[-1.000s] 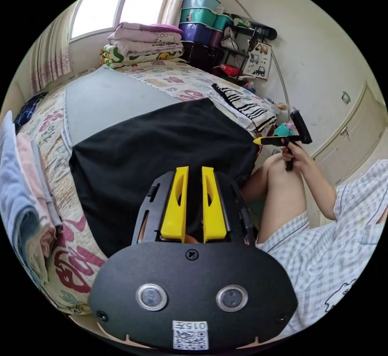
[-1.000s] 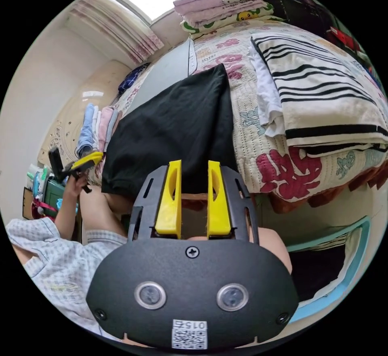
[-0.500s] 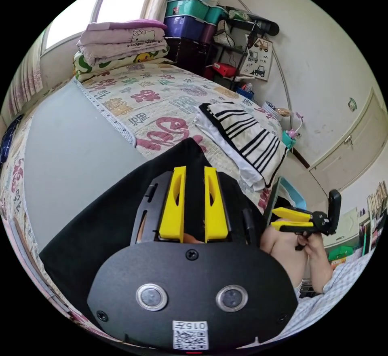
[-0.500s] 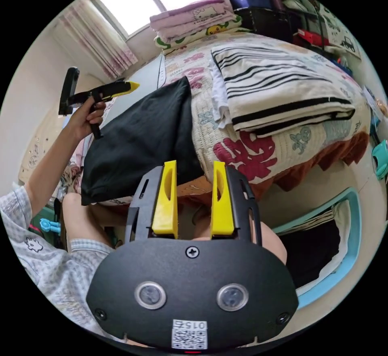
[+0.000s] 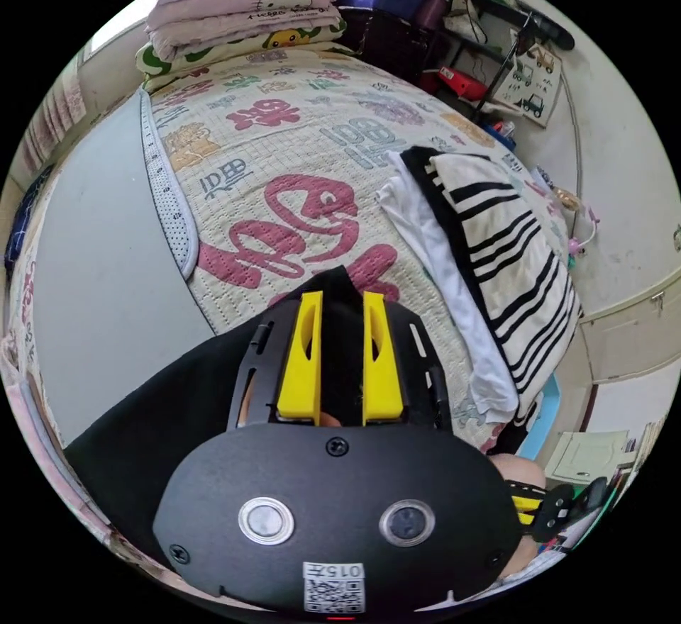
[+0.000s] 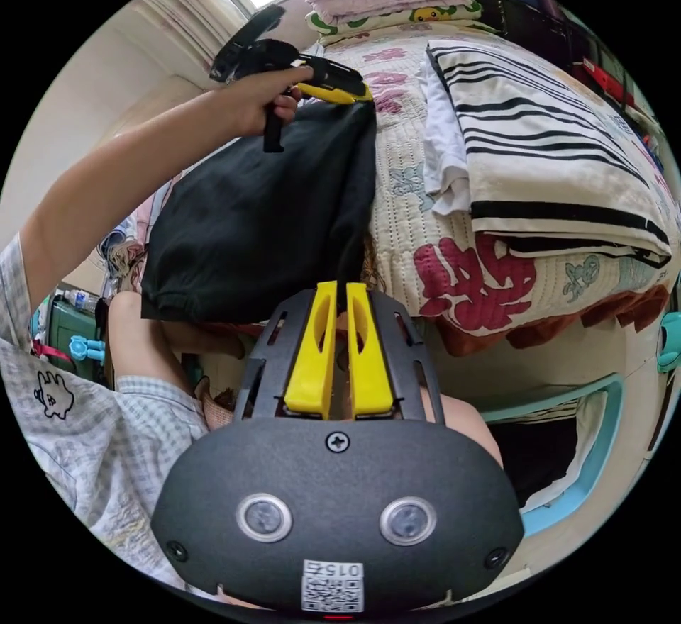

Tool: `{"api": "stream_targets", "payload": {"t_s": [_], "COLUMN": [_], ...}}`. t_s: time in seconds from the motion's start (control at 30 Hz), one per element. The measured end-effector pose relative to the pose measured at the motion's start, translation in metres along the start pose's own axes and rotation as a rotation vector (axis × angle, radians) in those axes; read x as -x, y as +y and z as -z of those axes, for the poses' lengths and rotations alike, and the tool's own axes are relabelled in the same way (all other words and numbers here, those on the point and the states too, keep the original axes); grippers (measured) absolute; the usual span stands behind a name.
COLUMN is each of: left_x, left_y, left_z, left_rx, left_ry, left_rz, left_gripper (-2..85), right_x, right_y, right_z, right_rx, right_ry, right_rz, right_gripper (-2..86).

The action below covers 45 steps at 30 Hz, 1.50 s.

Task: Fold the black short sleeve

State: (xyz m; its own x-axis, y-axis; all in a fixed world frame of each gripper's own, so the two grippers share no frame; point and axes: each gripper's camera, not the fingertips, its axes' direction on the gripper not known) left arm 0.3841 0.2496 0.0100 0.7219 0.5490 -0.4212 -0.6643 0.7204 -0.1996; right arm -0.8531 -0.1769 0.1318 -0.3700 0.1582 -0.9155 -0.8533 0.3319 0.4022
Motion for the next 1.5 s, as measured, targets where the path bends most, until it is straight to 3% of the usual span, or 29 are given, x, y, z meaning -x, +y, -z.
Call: {"api": "stream_targets", "payload": {"t_s": [0.17, 0.5, 0.67, 0.87, 1.0, 1.1, 1.2, 1.3, 1.4, 1.5], "left_x": [0.005, 0.054, 0.107, 0.243, 0.338, 0.375, 0.393, 0.400, 0.400, 0.381], "left_y": [0.007, 0.015, 0.063, 0.180, 0.258, 0.303, 0.337, 0.366, 0.363, 0.346], "left_z": [0.009, 0.139, 0.202, 0.220, 0.169, 0.134, 0.130, 0.137, 0.144, 0.138], "left_rx": [-0.056, -0.399, -0.547, -0.609, -0.435, -0.347, -0.413, -0.463, -0.511, -0.494], "left_ry": [0.034, 0.392, 0.519, 0.465, 0.267, 0.204, 0.248, 0.174, 0.308, 0.363], "left_rz": [-0.051, 0.021, 0.006, 0.174, 0.393, 0.457, 0.514, 0.532, 0.517, 0.440], "left_gripper": [1.4, 0.3, 0.3, 0.4, 0.4, 0.3, 0.0, 0.7, 3.8, 7.8], "right_x": [-0.015, -0.017, 0.028, 0.116, 0.166, 0.185, 0.194, 0.196, 0.184, 0.167], "right_y": [0.035, 0.111, 0.160, 0.194, 0.198, 0.211, 0.231, 0.240, 0.238, 0.229], "right_z": [-0.003, 0.059, 0.084, -0.012, -0.144, -0.221, -0.261, -0.279, -0.286, -0.301], "right_rx": [-0.096, -0.406, -0.519, -0.370, -0.110, 0.064, 0.136, 0.199, 0.152, 0.057], "right_ry": [0.018, 0.265, 0.152, -0.170, -0.284, -0.278, -0.179, -0.213, -0.248, -0.115], "right_rz": [-0.027, -0.013, 0.202, 0.536, 0.604, 0.625, 0.698, 0.775, 0.740, 0.647], "right_gripper": [0.7, 0.2, 0.1, 0.1, 0.1, 0.3, 0.6, 0.6, 2.8, 8.5]}}
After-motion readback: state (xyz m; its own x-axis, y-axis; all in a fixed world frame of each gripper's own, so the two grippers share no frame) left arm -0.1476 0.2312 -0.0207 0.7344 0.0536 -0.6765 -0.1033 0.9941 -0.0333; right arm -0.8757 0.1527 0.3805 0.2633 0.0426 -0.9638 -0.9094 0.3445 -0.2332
